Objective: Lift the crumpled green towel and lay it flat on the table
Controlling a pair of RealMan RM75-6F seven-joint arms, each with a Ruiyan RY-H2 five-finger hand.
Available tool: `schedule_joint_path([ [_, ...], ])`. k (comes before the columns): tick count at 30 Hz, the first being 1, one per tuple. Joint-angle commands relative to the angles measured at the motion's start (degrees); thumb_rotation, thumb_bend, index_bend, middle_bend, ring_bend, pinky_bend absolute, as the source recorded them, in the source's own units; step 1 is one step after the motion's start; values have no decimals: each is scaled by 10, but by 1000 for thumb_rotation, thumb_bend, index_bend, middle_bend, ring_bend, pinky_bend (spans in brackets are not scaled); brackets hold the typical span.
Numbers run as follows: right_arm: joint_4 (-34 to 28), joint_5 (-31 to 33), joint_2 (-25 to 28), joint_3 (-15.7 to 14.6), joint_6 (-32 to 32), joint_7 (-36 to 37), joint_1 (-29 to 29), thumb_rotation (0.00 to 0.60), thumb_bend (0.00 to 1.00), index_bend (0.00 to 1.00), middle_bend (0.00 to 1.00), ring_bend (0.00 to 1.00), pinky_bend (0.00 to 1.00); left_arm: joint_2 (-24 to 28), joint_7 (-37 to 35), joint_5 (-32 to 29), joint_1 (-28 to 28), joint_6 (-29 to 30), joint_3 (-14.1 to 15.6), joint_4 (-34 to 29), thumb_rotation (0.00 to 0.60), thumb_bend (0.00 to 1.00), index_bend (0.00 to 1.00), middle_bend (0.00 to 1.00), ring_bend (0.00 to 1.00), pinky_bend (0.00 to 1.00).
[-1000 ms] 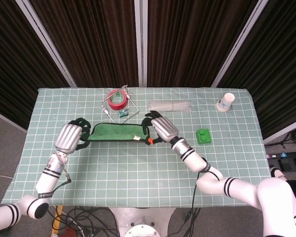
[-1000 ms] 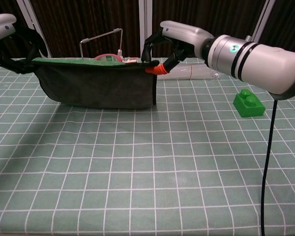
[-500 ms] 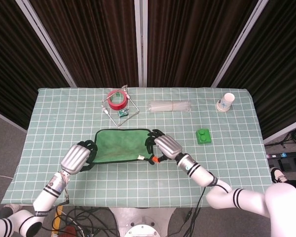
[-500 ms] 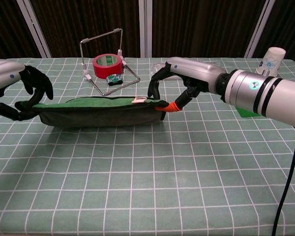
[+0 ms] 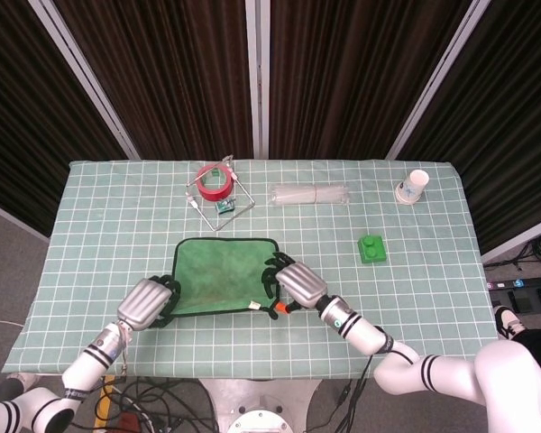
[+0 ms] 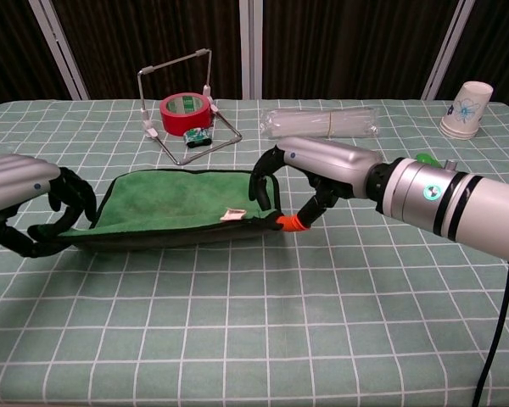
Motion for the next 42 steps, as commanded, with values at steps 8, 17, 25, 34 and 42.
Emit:
schedule_joint_path([
  [8,14,-28,-22,-22,17,-55,-13,600,453,772,331,112,37,22,23,-25,-14,-44,2,-37,450,69,312,328,260,363],
  [17,22,-62,-26,-44,28,-95,-18,600,453,766,320,100,25,48,4,-14,-19,-46,-1,-66,340,0,286,313,249,357],
  [25,24,-83,-23,-68,24,-149,-25,473,226,522,215,22,0,59,-7,-9,-23,-49,-4,-70,338,0,286,313,249,356],
  [34,-23,-60,2,-78,-19,-216,-32,196,0,142,63,0,0,62,-15,-8,-25,-54,-5,-69,318,0,283,309,245,356],
  [42,-100,-40,64,-56,7,-248,-47,140,0,53,24,0,0,69,-30,-17,-16,-31,-18,-67,320,0,282,307,242,356],
])
